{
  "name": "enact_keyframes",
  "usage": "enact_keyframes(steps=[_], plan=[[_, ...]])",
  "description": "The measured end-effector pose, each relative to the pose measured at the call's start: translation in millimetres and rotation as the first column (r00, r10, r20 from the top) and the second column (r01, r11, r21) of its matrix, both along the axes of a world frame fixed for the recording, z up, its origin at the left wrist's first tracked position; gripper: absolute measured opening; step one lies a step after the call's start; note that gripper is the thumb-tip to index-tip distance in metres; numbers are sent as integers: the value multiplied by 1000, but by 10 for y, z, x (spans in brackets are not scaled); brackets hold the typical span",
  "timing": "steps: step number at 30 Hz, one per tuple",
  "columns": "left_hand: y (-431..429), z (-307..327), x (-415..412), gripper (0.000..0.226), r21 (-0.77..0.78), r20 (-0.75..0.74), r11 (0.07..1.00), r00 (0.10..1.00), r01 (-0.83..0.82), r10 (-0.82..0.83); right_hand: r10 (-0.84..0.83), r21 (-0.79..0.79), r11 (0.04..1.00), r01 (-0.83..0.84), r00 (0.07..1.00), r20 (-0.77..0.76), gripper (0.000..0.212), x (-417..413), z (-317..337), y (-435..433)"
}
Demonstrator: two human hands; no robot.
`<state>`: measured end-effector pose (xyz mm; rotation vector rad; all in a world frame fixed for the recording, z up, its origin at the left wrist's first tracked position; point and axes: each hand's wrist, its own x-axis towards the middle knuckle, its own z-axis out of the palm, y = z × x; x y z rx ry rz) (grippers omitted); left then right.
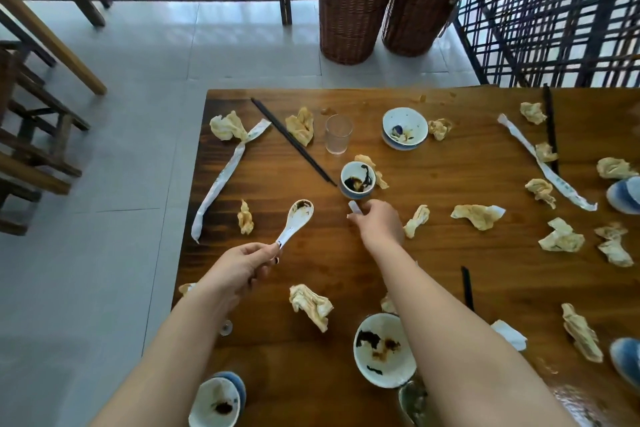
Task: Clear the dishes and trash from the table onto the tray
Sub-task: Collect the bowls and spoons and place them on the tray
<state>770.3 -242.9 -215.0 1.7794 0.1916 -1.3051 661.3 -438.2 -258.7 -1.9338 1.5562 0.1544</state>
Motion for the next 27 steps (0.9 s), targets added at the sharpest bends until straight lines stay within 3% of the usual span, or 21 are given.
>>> enact_keyframes(steps=[3,11,16,21,27], plan=[[-1,-11,79,20,12,-10,1000,1000,5,-5,-2,40,999,2,1000,-4,23,12,-43,-58],[-54,-52,147,21,34,-29,999,999,40,-39,-55,192,981,20,982,178,22,-143,27,-111],[-126,-22,139,18,-12,-59,998,997,58,-59,7,180,983,-45,979,202,16,-295,192,-192],[-330,87,91,19,-57,-62,988,987,145,-149,29,159,985,-67,973,228,25,-435,456,-294],[-789,249,-59,16,-106,34,967,973,232,-229,-91,234,971,47,979,180,3,-667,752,-547]])
